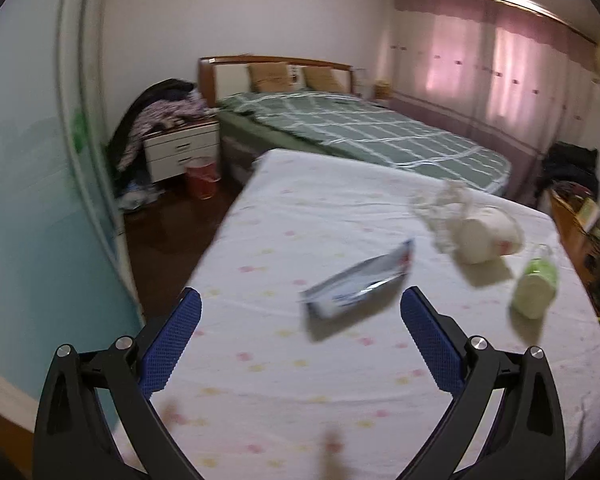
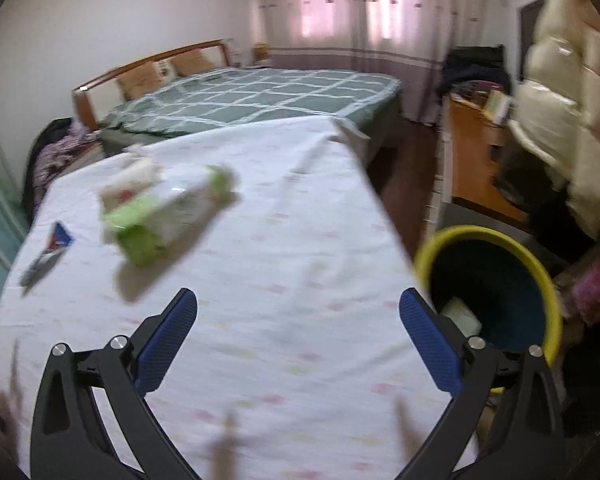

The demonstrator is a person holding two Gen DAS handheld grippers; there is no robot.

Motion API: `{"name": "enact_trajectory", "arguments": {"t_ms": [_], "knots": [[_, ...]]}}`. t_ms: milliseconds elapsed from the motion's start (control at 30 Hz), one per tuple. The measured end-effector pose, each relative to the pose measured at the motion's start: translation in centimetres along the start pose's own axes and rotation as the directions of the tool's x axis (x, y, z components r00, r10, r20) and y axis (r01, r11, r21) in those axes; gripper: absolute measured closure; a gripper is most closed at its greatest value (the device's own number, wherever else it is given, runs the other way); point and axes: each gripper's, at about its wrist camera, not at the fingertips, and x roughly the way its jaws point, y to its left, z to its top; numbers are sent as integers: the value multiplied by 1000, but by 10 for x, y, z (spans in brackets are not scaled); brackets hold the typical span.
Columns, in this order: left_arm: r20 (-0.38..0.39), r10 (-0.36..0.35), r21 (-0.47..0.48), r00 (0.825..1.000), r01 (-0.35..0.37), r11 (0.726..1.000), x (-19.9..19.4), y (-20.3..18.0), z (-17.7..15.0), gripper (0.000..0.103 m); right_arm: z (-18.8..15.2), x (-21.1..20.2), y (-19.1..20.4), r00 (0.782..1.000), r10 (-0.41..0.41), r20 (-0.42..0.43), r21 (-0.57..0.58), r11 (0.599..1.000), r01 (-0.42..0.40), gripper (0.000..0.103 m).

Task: Collect trash
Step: 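Move the right tool to the squeezed toothpaste tube and grasp it, then carry the toothpaste tube over the bin and open the right tool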

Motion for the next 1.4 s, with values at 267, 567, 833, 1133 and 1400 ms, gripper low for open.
{"name": "enact_trajectory", "arguments": {"t_ms": [267,567,833,1133,1400], "knots": [[-7,92,-45,996,-92,995,0,25,-13,5,29,18,97,975,219,-43,-151,963,-223,6],[-13,119,-98,993,-120,988,-2,36,-13,5,39,50,205,909,375,-180,-234,882,-410,37],[-18,151,-148,988,-152,977,-6,47,-14,5,40,81,267,897,365,-249,-245,872,-424,55],[-53,136,-189,989,-144,971,0,55,-18,5,43,109,305,921,298,-251,-254,898,-360,55],[-67,116,-200,991,-127,972,3,55,-19,5,35,123,311,921,288,-262,-259,898,-355,76]]}}
